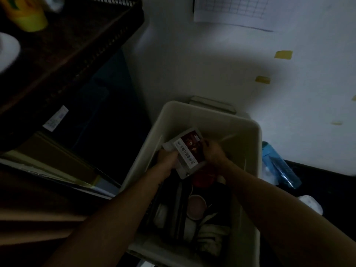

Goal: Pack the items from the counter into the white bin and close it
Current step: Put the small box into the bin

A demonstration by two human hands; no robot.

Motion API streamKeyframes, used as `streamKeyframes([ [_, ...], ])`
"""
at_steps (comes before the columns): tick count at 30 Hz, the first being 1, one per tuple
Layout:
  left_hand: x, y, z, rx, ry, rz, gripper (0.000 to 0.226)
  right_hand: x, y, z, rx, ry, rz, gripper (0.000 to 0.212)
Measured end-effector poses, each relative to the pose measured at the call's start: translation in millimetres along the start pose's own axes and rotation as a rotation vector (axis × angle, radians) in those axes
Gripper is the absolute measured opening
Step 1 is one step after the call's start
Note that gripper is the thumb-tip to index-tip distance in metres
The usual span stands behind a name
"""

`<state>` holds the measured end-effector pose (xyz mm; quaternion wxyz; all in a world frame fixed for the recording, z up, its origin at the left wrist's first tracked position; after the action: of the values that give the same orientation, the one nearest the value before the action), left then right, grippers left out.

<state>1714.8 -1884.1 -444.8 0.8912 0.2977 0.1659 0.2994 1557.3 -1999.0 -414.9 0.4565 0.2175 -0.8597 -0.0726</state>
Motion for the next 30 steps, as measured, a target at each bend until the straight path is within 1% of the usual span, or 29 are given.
streamKeyframes([
  [2, 1.3, -3.3, -9.6, 0.057, 0.013, -0.005, 0.019, -0.1, -4.4, -2.3, 0.02, 0.029, 0.002, 0.034],
  [4, 1.0, -5.2, -18.6, 0.111, 0.04, -0.01, 0.023, 0.6, -7.4, -3.0, 0.008, 0.0, 0.012, 0.032],
  [7, -0.4, -6.1, -23.2, 0.131, 0.124, 0.037, 0.019, 4.9, -8.3, 5.1, -0.076, -0.112, 0.074, 0.028],
  [9, -0.9, -8.0, -25.4, 0.136, 0.145, 0.086, 0.026, 2.6, -4.4, 14.9, -0.158, -0.211, 0.1, 0.027],
  [11, -1.8, -8.4, -30.7, 0.157, 0.163, 0.128, 0.031, -1.9, 1.1, 23.9, -0.221, -0.276, 0.116, 0.031],
  [15, -4.5, -6.6, -40.4, 0.192, 0.219, 0.154, 0.031, -10.6, 8.4, 35.9, -0.296, -0.308, 0.122, 0.041],
  [18, -8.7, -6.7, -39.3, 0.152, 0.311, 0.125, 0.03, -16.0, 10.8, 33.5, -0.245, -0.418, 0.112, 0.039],
  [20, -13.9, -7.7, -34.0, 0.108, 0.267, 0.062, 0.028, -16.1, 11.5, 32.6, -0.226, -0.429, 0.127, 0.039],
  [22, -16.7, -8.5, -31.4, 0.103, 0.195, 0.017, 0.015, -18.1, 11.1, 30.1, -0.206, -0.432, 0.119, 0.041],
  [24, -23.2, -6.0, -32.8, 0.131, 0.22, -0.045, 0.018, -19.1, 11.8, 29.0, -0.19, -0.437, 0.11, 0.044],
  [26, -24.5, -6.3, -35.4, 0.136, 0.231, -0.071, 0.02, -19.1, 13.5, 27.8, -0.18, -0.396, 0.107, 0.047],
  [28, -24.6, -3.2, -35.4, 0.143, 0.256, -0.086, 0.021, -18.6, 13.9, 24.3, -0.156, -0.39, 0.133, 0.041],
  [30, -25.5, 3.2, -32.2, 0.154, 0.285, -0.114, 0.022, -12.4, 14.5, 16.2, -0.111, -0.414, 0.206, 0.03],
])
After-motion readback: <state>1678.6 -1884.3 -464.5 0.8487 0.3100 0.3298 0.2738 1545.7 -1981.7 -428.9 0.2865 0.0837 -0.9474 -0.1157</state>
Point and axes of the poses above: each hand's wrist, its own y-axis away from the middle knuckle, its own x-axis out of the back of the hand, z = x × y, the point moved 10 cm from there along -y, towards the middle knuckle, and after that the axes turned 13 degrees about y, right-handed, at the moved point
